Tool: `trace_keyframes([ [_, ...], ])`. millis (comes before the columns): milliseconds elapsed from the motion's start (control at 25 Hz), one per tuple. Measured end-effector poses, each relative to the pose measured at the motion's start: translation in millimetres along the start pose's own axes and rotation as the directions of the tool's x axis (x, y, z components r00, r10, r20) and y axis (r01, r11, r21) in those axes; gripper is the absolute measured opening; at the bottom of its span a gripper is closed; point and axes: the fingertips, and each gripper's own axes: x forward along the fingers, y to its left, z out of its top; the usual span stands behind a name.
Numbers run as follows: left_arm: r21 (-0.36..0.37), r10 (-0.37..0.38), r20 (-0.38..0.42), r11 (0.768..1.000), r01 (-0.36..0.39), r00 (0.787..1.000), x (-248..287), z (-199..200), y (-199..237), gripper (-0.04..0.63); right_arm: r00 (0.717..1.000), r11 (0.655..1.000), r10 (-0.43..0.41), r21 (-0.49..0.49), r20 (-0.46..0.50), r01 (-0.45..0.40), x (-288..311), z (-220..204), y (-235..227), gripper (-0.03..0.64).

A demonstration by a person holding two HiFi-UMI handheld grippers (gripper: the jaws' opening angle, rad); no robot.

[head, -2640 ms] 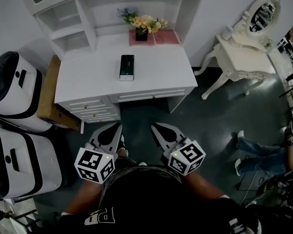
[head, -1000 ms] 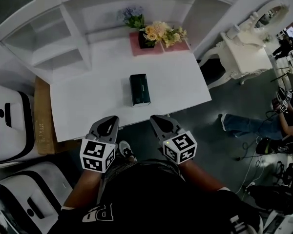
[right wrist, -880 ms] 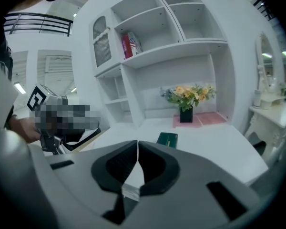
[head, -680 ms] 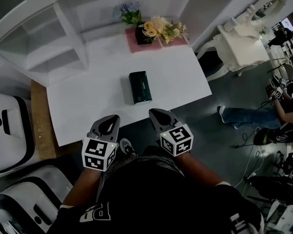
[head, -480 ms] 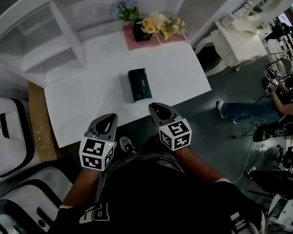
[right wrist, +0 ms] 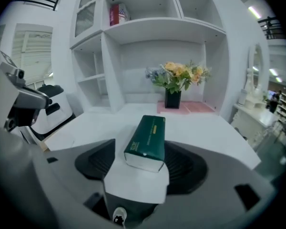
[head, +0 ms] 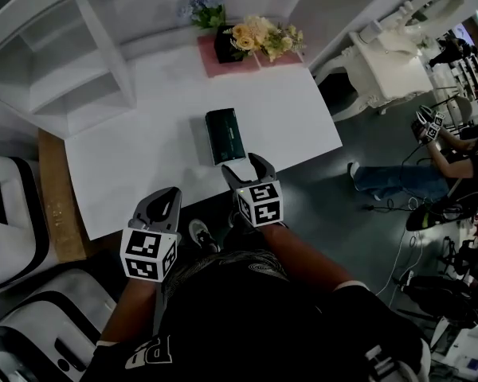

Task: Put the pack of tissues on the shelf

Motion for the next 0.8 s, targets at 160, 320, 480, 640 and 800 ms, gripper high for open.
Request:
trace_keyframes([
  [160, -0.018, 0.019, -0.019, 1.0, -0.02, 1.0, -3.0, -7.5, 3.0, 0.015, 0.999, 0.997, -0.029, 0.069, -0.03, 0.031, 25.0, -14.2, -8.4, 0.392],
  [320, -0.016, 0.034, -0.041, 0.999, -0.035, 0.999, -1.5, -15.5, 5.1, 0.015, 0.998, 0.996, -0.026, 0.088, -0.061, 0.031, 47.1, -29.2, -7.6, 0.438],
  [480, -0.024, 0.038, -0.06, 0.999, -0.04, 0.997, -2.0, -20.8, 4.2, 0.015, 0.996, 0.993, -0.032, 0.109, -0.083, 0.041, 62.2, -41.8, -6.2, 0.446],
  [640, -0.023, 0.055, -0.071, 0.998, -0.056, 0.996, -2.3, -19.7, 6.7, 0.015, 0.993, 0.991, -0.048, 0.117, -0.109, 0.061, 75.7, -47.3, -9.8, 0.448],
  [800, -0.03, 0.068, -0.08, 0.997, -0.07, 0.995, -2.3, -20.1, 6.2, 0.015, 0.99, 0.991, -0.047, 0.122, -0.13, 0.063, 83.4, -57.5, -12.4, 0.448],
])
